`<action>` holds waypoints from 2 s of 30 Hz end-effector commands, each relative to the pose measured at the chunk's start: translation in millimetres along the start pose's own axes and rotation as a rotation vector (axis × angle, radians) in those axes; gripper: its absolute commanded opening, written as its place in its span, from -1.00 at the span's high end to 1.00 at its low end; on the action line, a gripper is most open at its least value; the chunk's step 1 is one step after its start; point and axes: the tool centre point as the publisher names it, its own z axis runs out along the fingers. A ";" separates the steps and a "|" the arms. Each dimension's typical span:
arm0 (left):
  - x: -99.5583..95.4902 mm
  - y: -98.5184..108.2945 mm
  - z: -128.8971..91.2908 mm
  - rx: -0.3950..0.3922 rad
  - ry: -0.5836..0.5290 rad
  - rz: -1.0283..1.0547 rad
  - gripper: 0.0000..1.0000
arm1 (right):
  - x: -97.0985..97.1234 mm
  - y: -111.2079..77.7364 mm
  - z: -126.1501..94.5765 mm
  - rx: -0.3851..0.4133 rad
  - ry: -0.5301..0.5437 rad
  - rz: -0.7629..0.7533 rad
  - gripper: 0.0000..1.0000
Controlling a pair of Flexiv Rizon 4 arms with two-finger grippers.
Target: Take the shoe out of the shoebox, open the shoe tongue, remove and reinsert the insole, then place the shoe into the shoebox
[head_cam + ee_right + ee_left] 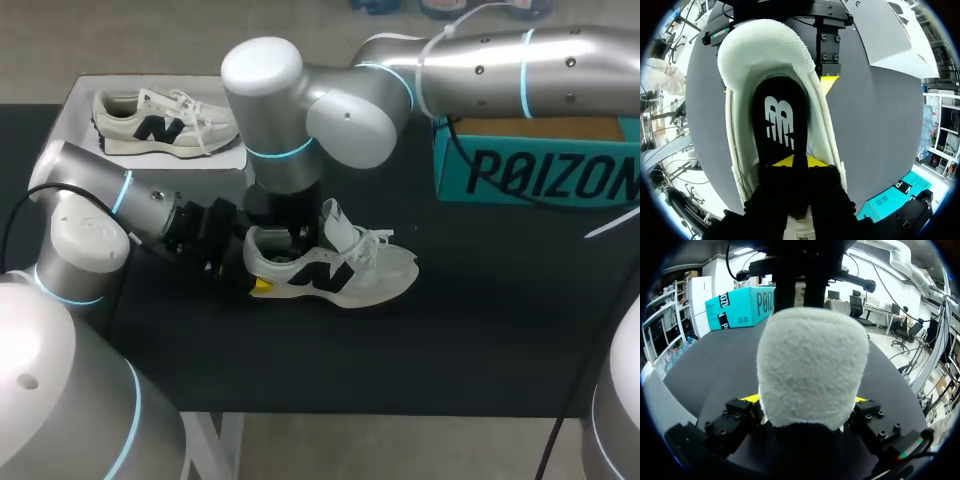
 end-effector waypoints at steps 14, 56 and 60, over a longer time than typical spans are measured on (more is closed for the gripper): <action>-0.4 4.2 3.1 0.001 -0.002 0.000 1.00 | 0.3 -1.4 24.1 0.021 0.060 0.020 0.14; -0.4 4.2 3.1 0.001 -0.002 0.000 1.00 | 17.2 -20.5 -3.2 -0.111 0.140 0.119 1.00; -0.4 4.2 3.1 0.001 -0.002 0.000 1.00 | 13.1 -27.1 -11.3 -0.141 0.137 0.123 1.00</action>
